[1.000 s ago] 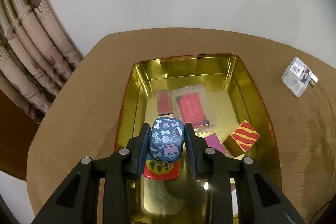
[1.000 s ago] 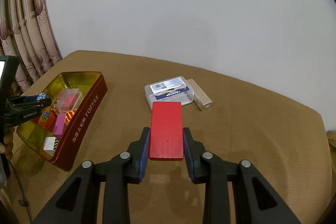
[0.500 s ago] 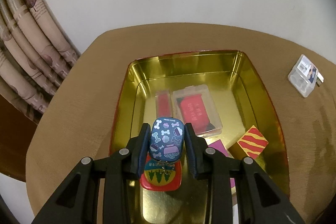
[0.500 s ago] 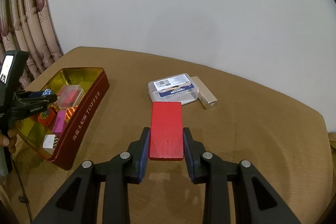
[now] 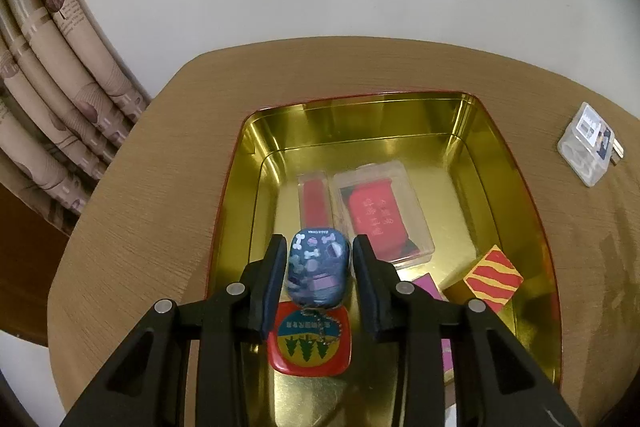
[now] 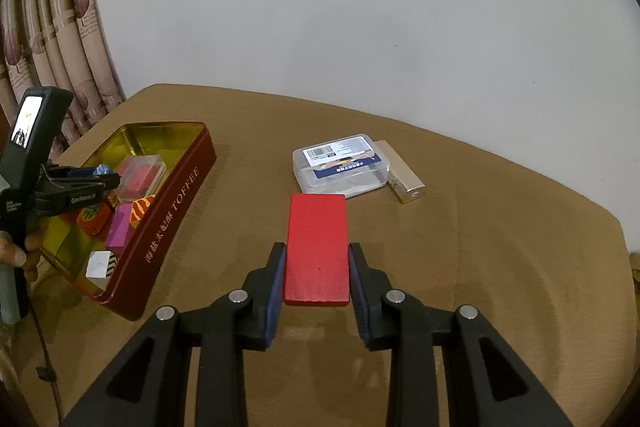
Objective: Organize rigid objects
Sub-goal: 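Carry the blue pouch into the tin and open the left tool, then lower the red block into the tin and open the right tool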
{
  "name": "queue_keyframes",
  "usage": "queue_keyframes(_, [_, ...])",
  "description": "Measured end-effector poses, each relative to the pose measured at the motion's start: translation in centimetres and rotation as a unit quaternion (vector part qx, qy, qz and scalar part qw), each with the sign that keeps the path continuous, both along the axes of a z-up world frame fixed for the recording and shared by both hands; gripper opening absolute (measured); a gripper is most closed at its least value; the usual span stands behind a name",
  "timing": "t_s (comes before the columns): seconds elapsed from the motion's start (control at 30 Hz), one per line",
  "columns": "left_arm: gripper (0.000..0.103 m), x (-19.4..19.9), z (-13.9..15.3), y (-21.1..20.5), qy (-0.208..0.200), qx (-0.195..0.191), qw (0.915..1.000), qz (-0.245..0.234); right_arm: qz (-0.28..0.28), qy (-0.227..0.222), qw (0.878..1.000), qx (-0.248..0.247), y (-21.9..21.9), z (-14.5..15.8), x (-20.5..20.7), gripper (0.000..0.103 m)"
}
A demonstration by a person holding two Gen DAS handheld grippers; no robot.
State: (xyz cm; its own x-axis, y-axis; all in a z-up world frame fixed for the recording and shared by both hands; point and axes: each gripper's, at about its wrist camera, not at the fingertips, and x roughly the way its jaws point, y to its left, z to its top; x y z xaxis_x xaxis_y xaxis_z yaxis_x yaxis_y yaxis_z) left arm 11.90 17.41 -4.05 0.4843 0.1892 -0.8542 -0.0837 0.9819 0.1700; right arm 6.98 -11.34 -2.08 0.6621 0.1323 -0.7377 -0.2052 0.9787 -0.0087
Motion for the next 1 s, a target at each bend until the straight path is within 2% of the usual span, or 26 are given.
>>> queue_keyframes(0.17, [0.037,-0.5,0.2,0.4,0.001,-0.018,0.9998,0.006,0.002,0.003,1.000,0.000,0.6,-0.2,-0.1,0.030])
queue_keyframes(0.3, [0.049,-1.9,1.2,0.4,-0.018,-0.019,0.9996,0.002,0.013,0.003,1.000,-0.003,1.9,-0.2,-0.2,0.030])
queue_keyframes(0.37, [0.050,-2.7,1.8,0.4,-0.030,-0.019,0.9994,-0.001,0.018,0.001,1.000,-0.002,2.6,-0.1,-0.3,0.030])
queue_keyframes(0.47, [0.056,-3.9,2.8,0.6,-0.043,-0.020,0.9989,0.002,0.031,0.000,1.000,0.000,4.1,0.0,-0.5,0.030])
queue_keyframes(0.7, [0.060,-6.8,4.0,1.6,-0.063,-0.023,0.9977,0.010,0.066,-0.003,0.998,0.010,8.4,0.5,-1.0,0.030])
queue_keyframes(1.0, [0.062,-8.2,4.2,4.5,-0.056,-0.050,0.9959,0.050,0.106,-0.001,0.994,0.017,13.9,0.5,-1.1,0.030])
